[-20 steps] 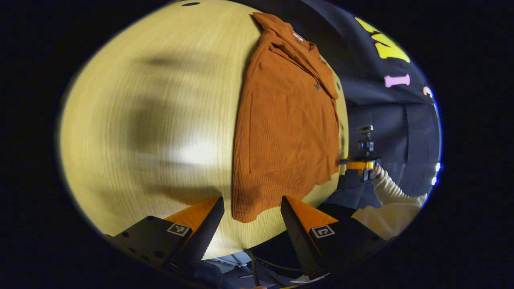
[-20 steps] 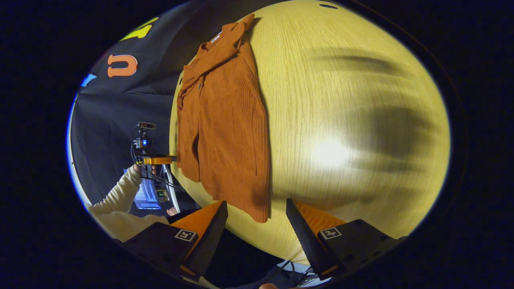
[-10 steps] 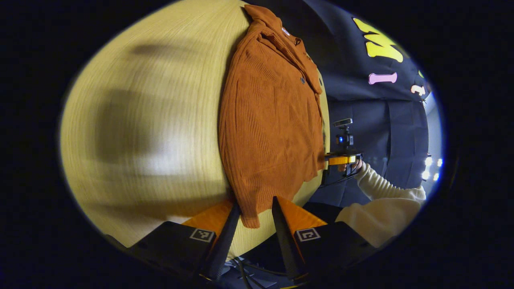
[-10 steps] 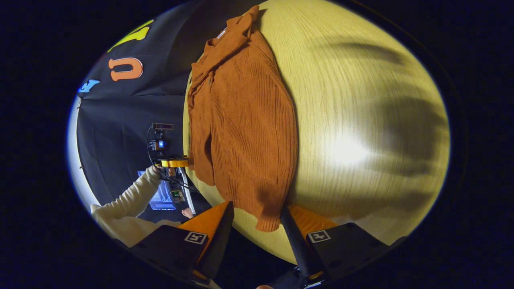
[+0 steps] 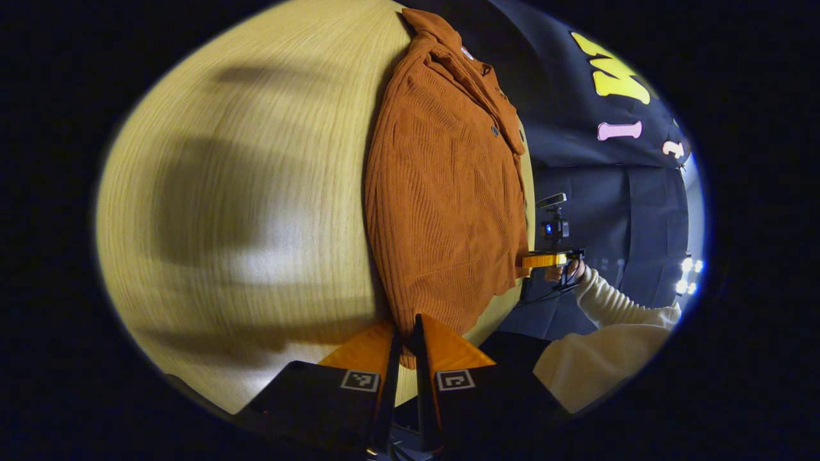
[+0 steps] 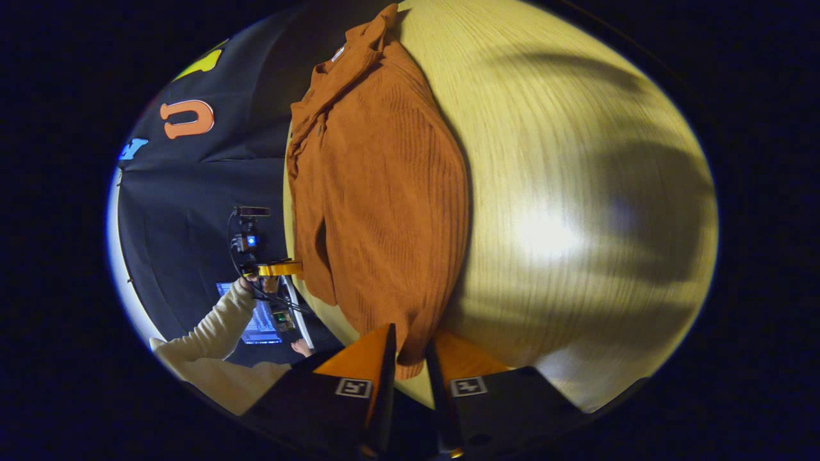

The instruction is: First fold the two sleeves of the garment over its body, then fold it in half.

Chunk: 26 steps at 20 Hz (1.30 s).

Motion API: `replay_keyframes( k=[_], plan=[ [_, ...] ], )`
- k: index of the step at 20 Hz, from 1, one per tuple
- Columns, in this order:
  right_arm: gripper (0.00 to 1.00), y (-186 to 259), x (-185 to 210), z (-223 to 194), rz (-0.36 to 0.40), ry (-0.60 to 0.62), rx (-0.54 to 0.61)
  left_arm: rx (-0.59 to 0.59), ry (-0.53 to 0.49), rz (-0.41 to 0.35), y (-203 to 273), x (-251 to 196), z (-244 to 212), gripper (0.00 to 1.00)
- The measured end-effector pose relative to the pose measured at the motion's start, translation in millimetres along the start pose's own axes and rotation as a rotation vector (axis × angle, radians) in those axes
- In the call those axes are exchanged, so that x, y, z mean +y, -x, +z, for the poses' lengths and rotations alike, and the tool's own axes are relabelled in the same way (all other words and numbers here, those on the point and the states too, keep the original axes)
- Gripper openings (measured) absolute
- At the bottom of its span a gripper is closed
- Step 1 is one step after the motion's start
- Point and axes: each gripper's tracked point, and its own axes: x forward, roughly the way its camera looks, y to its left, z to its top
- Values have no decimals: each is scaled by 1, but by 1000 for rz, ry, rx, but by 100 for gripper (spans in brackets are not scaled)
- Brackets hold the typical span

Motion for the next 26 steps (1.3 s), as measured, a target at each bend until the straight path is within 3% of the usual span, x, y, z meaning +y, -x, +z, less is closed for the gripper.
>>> replay_keyframes(
  k=[3,4,7,9,14,20,23,25,26],
  plan=[
    [24,-3,-6,3,-25,2,-28,0,15,23,-1,2,5,15],
    [7,-1,-6,3,-27,6,-34,-12,8,36,-5,-3,6,14],
    [10,-3,-4,5,-52,46,-49,-48,-100,110,-15,-7,9,9],
    [5,-2,-6,-3,-78,89,-48,-49,-121,182,-16,-3,8,4],
    [5,11,8,-5,-92,145,-101,-71,-84,329,-20,1,16,3],
    [4,40,49,-7,-83,266,-191,-221,-246,547,3,-33,58,3],
    [5,55,76,0,-67,322,-242,-293,-320,573,12,-66,83,3],
    [5,69,95,11,-64,363,-276,-320,-335,568,16,-64,70,3],
    [5,77,107,18,-57,385,-295,-329,-336,561,22,-87,83,3]
  ],
)
